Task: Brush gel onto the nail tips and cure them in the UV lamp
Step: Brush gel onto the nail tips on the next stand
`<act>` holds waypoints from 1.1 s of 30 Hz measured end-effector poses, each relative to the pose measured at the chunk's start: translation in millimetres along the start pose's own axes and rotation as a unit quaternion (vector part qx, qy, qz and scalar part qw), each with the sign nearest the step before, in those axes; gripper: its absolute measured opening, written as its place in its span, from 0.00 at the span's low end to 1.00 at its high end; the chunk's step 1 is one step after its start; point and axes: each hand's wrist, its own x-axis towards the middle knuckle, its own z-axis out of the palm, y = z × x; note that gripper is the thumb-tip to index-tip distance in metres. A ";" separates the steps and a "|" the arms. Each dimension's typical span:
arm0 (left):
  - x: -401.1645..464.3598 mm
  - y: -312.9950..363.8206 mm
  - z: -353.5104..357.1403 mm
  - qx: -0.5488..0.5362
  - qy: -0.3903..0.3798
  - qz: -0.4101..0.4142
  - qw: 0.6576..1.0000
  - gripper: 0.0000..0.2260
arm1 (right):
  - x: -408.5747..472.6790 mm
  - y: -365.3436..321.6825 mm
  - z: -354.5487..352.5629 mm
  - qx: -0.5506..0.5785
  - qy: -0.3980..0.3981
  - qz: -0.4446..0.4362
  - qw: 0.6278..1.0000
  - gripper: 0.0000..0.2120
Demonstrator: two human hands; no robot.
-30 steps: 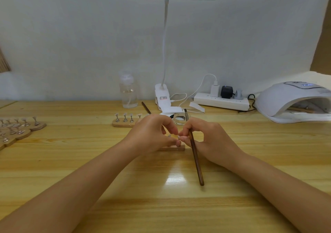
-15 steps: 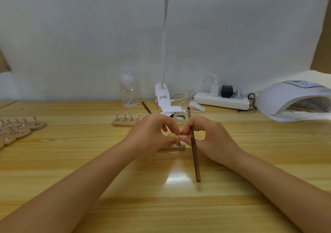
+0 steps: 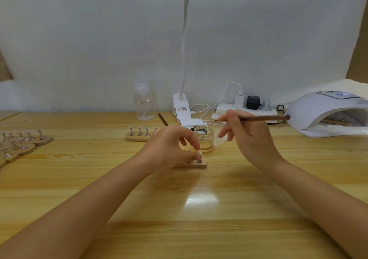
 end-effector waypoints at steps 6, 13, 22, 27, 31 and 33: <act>0.4 -1.6 1.8 -0.001 -0.005 0.005 1.000 0.13 | 31.3 2.5 -3.8 -0.027 0.018 0.112 0.993 0.14; -0.5 -0.2 3.7 -0.024 0.010 0.016 1.000 0.17 | 50.7 8.3 6.1 -0.140 -0.075 0.132 0.979 0.10; -1.6 0.4 2.2 -0.022 -0.005 0.012 1.000 0.16 | 50.4 16.8 22.8 -0.292 -0.139 0.139 0.936 0.16; -1.7 1.8 2.6 -0.021 -0.010 0.009 1.000 0.16 | 53.4 15.9 14.2 -0.243 -0.087 0.148 0.955 0.15; -1.6 1.2 4.4 -0.022 -0.002 0.002 1.000 0.16 | 56.3 16.0 1.9 -0.183 -0.020 0.174 0.967 0.12; -1.2 1.8 5.5 -0.022 0.001 -0.002 1.000 0.16 | 55.1 17.6 -2.5 -0.162 -0.003 0.192 0.968 0.12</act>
